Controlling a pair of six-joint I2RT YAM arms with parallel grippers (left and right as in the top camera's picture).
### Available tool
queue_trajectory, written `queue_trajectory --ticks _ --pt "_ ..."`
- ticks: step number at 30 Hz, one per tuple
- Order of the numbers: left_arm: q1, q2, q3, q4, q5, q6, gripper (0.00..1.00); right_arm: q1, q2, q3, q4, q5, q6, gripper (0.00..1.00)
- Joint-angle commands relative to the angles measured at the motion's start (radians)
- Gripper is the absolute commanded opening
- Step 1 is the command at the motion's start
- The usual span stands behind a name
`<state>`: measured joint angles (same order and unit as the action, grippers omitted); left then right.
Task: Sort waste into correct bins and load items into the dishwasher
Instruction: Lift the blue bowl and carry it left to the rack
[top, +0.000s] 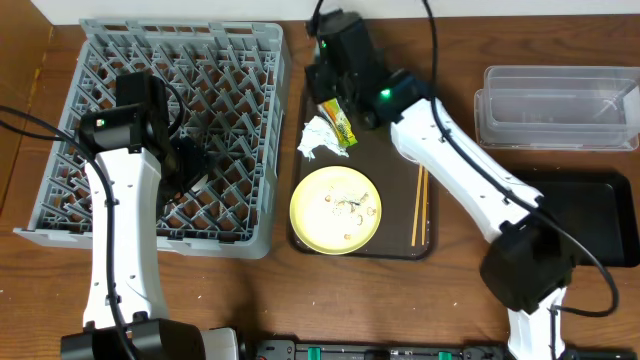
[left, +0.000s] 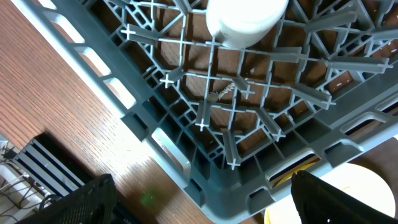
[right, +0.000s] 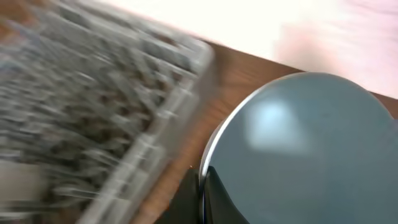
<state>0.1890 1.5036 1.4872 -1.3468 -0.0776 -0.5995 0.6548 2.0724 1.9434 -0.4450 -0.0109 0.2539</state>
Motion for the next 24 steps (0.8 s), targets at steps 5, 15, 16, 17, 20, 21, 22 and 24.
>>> queue_trajectory --ticks 5,15,16,17,20,21,22,24 --pt "0.125 -0.082 0.128 0.005 0.010 -0.009 0.91 0.015 0.011 0.010 0.451 -0.599 0.433 0.01" --pt "0.466 -0.166 0.127 -0.139 0.011 -0.080 0.91 0.180 0.263 0.011 0.982 -0.608 0.829 0.01" --pt "0.483 -0.165 0.127 -0.154 0.011 -0.095 0.91 0.190 0.293 0.011 1.039 -0.607 0.884 0.01" --pt "0.505 -0.165 0.127 -0.170 0.011 -0.106 0.91 0.202 0.339 0.011 1.117 -0.606 0.966 0.01" --pt "0.515 -0.165 0.124 -0.175 0.011 -0.106 0.91 0.220 0.438 0.011 1.266 -0.595 1.107 0.01" --pt "0.515 -0.165 0.122 -0.175 0.011 -0.106 0.91 0.221 0.458 0.011 1.283 -0.594 1.135 0.01" --pt "0.515 -0.165 0.121 -0.175 0.011 -0.106 0.91 0.222 0.492 0.011 1.302 -0.589 1.170 0.01" --pt "0.515 -0.164 0.121 -0.175 0.011 -0.106 0.92 0.216 0.533 0.011 1.302 -0.585 1.200 0.01"
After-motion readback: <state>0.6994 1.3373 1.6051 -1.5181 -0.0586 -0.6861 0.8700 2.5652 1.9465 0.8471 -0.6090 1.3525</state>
